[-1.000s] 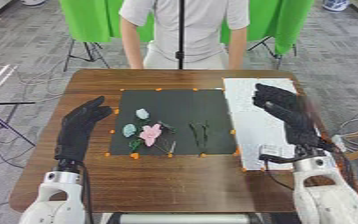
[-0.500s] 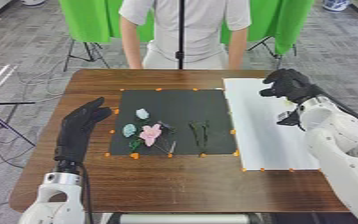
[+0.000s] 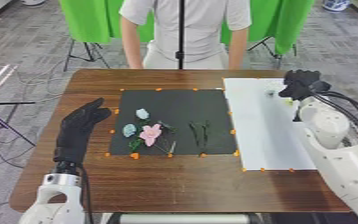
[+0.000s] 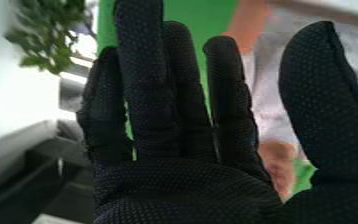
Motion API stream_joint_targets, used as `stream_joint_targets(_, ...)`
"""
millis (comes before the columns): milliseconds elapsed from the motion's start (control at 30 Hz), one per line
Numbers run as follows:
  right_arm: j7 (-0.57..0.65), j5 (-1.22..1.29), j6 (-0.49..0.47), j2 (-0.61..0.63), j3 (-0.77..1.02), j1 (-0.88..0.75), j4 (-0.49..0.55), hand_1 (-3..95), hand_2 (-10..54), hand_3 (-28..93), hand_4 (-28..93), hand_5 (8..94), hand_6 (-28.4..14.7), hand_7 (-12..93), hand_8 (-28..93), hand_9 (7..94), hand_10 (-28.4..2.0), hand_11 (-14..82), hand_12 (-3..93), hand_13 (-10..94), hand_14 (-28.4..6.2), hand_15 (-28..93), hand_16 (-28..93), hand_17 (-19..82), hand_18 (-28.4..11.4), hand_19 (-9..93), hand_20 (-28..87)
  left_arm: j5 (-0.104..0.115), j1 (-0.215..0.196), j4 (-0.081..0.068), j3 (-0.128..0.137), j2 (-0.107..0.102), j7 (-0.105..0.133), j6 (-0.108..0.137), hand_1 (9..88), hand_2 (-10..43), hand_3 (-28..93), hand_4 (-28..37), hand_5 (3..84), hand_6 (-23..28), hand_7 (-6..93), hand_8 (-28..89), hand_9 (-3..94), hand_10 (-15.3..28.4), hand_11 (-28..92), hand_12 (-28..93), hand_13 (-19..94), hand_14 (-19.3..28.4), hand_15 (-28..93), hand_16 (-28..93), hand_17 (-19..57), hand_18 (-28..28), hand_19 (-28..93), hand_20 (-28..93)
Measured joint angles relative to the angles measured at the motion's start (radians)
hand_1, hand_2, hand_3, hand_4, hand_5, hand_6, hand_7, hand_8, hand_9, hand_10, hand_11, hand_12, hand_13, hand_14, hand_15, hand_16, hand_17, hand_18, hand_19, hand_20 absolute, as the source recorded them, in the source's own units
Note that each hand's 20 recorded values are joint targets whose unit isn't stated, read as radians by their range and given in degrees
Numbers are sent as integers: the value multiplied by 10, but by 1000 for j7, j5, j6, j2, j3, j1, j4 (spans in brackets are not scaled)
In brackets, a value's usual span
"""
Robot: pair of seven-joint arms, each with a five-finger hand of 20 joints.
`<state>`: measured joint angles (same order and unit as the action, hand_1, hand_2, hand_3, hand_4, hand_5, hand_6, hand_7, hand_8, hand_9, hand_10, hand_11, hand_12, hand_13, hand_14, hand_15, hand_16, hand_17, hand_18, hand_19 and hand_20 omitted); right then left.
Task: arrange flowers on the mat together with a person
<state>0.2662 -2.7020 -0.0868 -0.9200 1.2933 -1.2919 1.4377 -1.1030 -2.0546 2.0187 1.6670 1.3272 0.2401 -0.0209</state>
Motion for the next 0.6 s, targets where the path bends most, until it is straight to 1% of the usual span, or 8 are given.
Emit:
stream_joint_targets(100, 1, 8, -42, -12, 4, 8, -31, 342, -95, 745, -260, 550, 31, 219, -100, 657, -129, 212, 246, 751, -84, 372, 298, 307, -196, 711, 523, 0, 1, 0, 0, 1, 0, 0, 253, -2, 670, -203, 493, 45, 136, -51, 485, 142, 212, 167, 374, 186, 200, 31, 51, 117, 33, 167)
stream_joint_targets(233, 4, 5, -66, -32, 14, 10, -65, 351, -95, 747, -264, 544, 29, 212, -98, 665, -132, 205, 238, 758, -81, 381, 299, 312, -198, 721, 534, 0, 1, 0, 0, 2, 0, 0, 253, -2, 670, -203, 494, 46, 135, -51, 484, 142, 212, 167, 375, 186, 200, 30, 51, 117, 33, 167)
stream_joint_targets(333, 10, -6, -70, -46, 20, 10, -91, 378, -95, 747, -268, 547, 31, 214, -96, 675, -133, 204, 235, 765, -77, 390, 301, 320, -199, 729, 540, 0, 0, 0, 0, 2, 0, 0, 254, 0, 668, -203, 494, 46, 136, -50, 484, 142, 211, 167, 375, 185, 199, 30, 51, 117, 33, 167)
stream_joint_targets(433, 20, -15, -70, -60, 25, 10, -116, 425, -95, 750, -274, 574, 40, 234, -103, 709, -123, 220, 236, 795, -65, 411, 308, 339, -196, 745, 549, 1, 0, 0, -1, 2, 0, 0, 254, 0, 667, -202, 493, 45, 136, -51, 484, 142, 211, 167, 375, 186, 198, 30, 51, 117, 33, 167)
stream_joint_targets(467, 24, -17, -68, -65, 28, 8, -122, 443, -95, 740, -277, 595, 42, 239, -108, 724, -117, 216, 251, 805, -62, 415, 314, 347, -195, 751, 554, 1, 0, -1, -1, 2, 0, 0, 253, -1, 668, -202, 493, 45, 137, -50, 484, 142, 211, 167, 375, 186, 199, 30, 51, 117, 33, 167)
stream_joint_targets(500, 29, -18, -60, -71, 32, 5, -126, 466, -95, 720, -279, 610, 42, 240, -90, 743, -107, 191, 288, 812, -59, 417, 320, 352, -195, 755, 557, 1, 0, -1, -1, 2, 0, 0, 253, -1, 668, -202, 493, 45, 136, -51, 484, 142, 211, 167, 374, 186, 199, 30, 51, 117, 33, 167)
stream_joint_targets(567, 38, -20, -25, -77, 36, 0, -131, 527, -95, 663, -278, 655, 35, 238, 7, 801, -88, 122, 364, 837, -51, 422, 337, 368, -196, 768, 562, 2, 1, -1, -1, 2, 0, -1, 253, -1, 669, -202, 493, 45, 136, -51, 484, 142, 211, 167, 374, 186, 199, 31, 52, 117, 32, 167)
stream_joint_targets(600, 45, -20, 15, -82, 36, -5, -140, 555, -95, 642, -276, 687, 27, 239, 34, 832, -79, 100, 388, 852, -45, 429, 344, 379, -195, 777, 565, 2, 1, -1, -1, 2, 0, -1, 253, -1, 669, -202, 493, 46, 136, -51, 483, 142, 211, 167, 374, 186, 199, 31, 51, 117, 32, 167)
